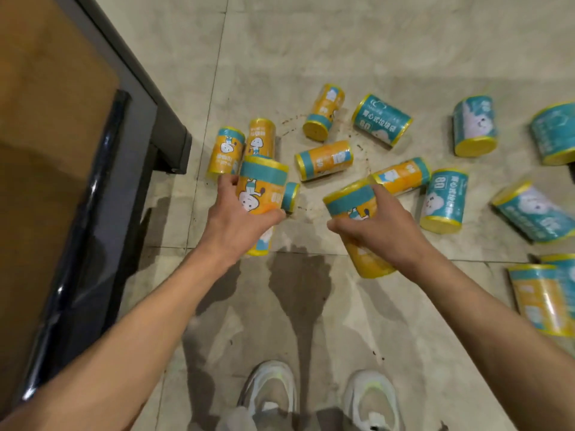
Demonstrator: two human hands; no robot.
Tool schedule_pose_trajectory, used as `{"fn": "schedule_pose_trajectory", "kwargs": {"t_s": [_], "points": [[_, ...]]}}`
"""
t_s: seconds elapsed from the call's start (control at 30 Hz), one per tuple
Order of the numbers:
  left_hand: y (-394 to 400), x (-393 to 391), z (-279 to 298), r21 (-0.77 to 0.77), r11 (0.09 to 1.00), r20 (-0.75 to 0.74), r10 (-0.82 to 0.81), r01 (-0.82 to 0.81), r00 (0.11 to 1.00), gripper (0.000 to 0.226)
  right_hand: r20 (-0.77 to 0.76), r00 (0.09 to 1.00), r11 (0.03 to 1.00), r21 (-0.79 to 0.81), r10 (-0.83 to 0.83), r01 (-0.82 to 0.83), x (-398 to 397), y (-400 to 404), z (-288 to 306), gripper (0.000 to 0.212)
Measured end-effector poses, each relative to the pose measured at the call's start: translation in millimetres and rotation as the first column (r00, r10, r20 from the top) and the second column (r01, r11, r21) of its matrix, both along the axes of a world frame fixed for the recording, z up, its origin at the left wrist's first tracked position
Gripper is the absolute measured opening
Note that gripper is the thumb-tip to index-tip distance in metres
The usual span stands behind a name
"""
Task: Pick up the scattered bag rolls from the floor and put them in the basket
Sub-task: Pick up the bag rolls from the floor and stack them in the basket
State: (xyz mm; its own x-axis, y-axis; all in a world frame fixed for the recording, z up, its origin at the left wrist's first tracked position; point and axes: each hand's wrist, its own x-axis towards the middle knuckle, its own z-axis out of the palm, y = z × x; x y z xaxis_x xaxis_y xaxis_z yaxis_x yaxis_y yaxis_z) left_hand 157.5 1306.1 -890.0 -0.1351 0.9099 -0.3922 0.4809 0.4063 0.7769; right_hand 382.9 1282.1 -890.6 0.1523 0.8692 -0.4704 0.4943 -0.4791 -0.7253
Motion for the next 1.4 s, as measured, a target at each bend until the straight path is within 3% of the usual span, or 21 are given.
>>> {"fn": "schedule_pose_trajectory", "kwargs": {"t_s": [0.17,0.27,0.43,0.6,0.7,0.77,0.87,1.0,1.17,1.27,1.4], "points": [[-13,20,154,-0.021,0.998,0.242,0.064,-0.06,0.968,0.058,-0.356,0.899,0.965,-0.032,-0.253,0.259,7,-18,156,0.042],[-21,35,273,-0.031,0.999,0.342,0.033,-0.024,0.939,0.063,-0.495,0.809,0.945,-0.099,-0.318,0.311,20,-35,270,0.034],[-32,57,485,-0.021,0.997,0.428,-0.053,0.068,0.902,0.065,-0.586,0.706,0.903,-0.111,-0.397,0.415,43,-55,488,0.023],[-51,79,657,0.074,0.983,0.445,-0.183,0.168,0.877,0.062,-0.627,0.659,0.858,-0.031,-0.416,0.512,61,-87,673,0.051],[-66,92,732,0.143,0.966,0.445,-0.255,0.213,0.859,0.054,-0.632,0.648,0.818,0.038,-0.425,0.574,60,-115,754,0.035],[-77,100,769,0.173,0.946,0.444,-0.322,0.273,0.836,0.05,-0.643,0.62,0.775,0.066,-0.449,0.629,58,-137,791,0.031],[-92,117,815,0.234,0.893,0.464,-0.449,0.384,0.763,0.048,-0.651,0.593,0.708,0.118,-0.474,0.696,57,-175,831,0.045],[-119,150,861,0.287,0.788,0.467,-0.611,0.544,0.639,0.057,-0.66,0.538,0.584,0.182,-0.524,0.791,60,-233,865,0.023],[-176,199,890,0.301,0.598,0.444,-0.777,0.743,0.446,0.067,-0.661,0.397,0.367,0.193,-0.637,0.91,69,-314,888,0.033],[-217,228,899,0.316,0.486,0.429,-0.839,0.815,0.334,0.06,-0.625,0.32,0.237,0.216,-0.712,0.947,72,-371,901,0.047],[-282,262,907,0.32,0.355,0.441,-0.877,0.879,0.194,0.06,-0.608,0.205,0.061,0.249,-0.767,0.966,71,-453,914,0.048]]}}
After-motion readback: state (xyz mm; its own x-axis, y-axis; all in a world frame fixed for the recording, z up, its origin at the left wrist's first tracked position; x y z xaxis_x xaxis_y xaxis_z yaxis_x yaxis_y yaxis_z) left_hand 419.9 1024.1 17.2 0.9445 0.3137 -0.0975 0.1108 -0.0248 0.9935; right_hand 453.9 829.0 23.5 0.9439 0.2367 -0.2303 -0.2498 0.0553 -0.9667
